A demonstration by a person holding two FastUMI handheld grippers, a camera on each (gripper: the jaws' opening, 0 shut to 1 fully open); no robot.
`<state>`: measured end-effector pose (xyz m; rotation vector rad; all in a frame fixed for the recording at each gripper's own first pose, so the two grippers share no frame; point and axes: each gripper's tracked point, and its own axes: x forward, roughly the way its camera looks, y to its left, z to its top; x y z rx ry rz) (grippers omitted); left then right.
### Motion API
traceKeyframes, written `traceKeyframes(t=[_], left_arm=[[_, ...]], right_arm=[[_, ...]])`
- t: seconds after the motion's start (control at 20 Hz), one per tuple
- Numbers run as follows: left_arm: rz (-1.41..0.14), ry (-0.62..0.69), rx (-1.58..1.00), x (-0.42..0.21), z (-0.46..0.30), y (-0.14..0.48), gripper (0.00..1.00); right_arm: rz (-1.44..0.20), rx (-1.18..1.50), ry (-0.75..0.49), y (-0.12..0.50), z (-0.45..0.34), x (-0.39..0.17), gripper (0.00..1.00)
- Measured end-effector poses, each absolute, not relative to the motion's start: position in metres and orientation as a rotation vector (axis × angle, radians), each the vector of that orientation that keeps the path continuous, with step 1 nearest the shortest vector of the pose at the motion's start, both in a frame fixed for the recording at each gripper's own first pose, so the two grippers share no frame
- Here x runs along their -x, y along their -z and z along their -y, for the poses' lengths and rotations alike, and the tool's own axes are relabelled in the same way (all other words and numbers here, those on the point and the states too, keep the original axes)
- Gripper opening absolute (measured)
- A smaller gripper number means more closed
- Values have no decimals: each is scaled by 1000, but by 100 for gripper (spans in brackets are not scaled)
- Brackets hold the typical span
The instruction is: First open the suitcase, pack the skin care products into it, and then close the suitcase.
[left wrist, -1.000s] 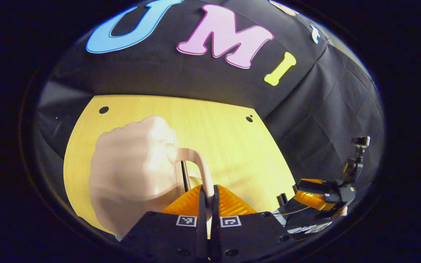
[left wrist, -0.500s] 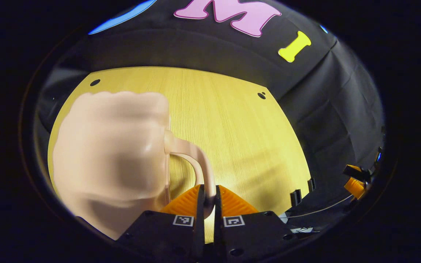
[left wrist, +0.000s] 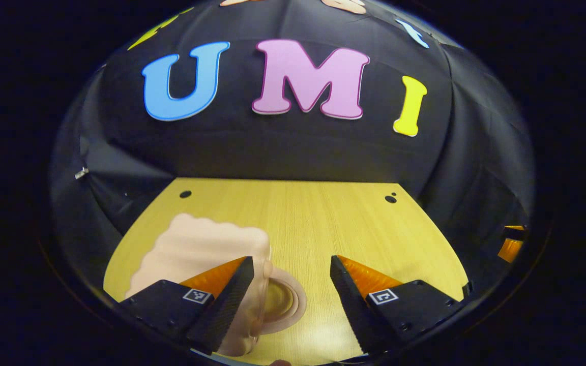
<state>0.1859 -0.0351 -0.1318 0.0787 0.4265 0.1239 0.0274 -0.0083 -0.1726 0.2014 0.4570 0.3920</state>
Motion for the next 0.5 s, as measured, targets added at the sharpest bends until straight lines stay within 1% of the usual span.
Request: traceKeyframes(t=[0.1, 0.35, 0.5], left_arm=[[-315, -94, -96, -175, 60, 91, 96], [-176, -57, -112, -131, 96, 12, 96], [-91, -60, -96, -129, 106, -29, 95]], right_arm=[[-379, -185, -377, 150, 7, -35, 97], [-225, -196, -381, 91, 0, -49, 97], [-129, -216, -361, 50, 5, -55, 97]])
